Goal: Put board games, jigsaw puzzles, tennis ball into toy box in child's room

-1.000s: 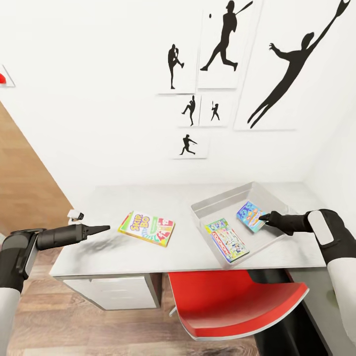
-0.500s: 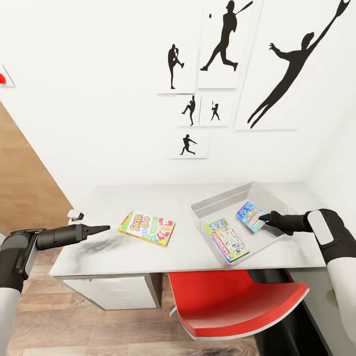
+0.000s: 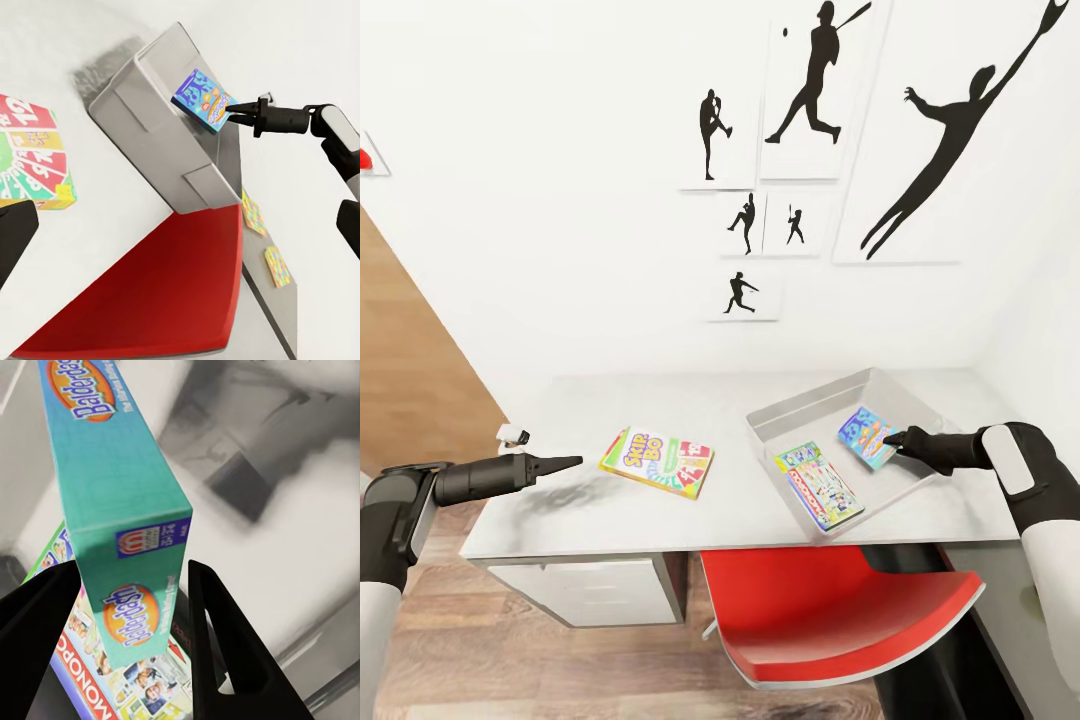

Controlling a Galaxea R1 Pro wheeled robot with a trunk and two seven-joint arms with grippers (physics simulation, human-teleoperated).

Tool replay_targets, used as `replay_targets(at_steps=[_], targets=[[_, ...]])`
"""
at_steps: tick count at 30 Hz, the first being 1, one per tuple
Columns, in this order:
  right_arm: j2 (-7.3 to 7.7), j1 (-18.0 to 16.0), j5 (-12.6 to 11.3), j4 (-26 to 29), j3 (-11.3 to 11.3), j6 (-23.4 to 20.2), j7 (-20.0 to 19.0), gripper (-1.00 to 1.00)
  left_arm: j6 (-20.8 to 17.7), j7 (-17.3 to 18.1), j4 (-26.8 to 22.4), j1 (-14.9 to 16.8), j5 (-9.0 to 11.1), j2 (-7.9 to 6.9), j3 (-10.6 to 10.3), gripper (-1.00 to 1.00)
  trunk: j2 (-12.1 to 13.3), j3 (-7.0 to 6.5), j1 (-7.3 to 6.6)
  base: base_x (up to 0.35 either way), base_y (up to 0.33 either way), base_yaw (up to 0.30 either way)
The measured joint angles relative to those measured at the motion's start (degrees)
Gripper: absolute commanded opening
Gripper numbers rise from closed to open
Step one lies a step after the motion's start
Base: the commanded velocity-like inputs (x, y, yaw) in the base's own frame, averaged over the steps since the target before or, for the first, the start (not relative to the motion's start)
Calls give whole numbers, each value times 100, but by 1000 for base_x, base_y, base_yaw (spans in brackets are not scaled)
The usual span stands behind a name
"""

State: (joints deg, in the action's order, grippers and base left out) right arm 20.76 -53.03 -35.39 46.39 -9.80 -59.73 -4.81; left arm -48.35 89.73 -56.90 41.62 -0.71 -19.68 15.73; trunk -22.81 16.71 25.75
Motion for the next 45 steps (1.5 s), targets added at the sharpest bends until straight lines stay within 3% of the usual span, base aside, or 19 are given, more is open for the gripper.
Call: replay_targets(at_steps=[25,38,45], targets=[[1,-34,-8,0,0,0,0,-100,0,0,-1,0,0,0,0,100,0,0,0,0,0,0],[-2,-202,-57,-68,0,0,1,-100,0,0,-1,0,2,0,-1,100,0,0,0,0,0,0],[-8,-433,-46,-433,7,0,1,-100,0,0,-2,0,1,0,0,100,0,0,0,0,0,0]])
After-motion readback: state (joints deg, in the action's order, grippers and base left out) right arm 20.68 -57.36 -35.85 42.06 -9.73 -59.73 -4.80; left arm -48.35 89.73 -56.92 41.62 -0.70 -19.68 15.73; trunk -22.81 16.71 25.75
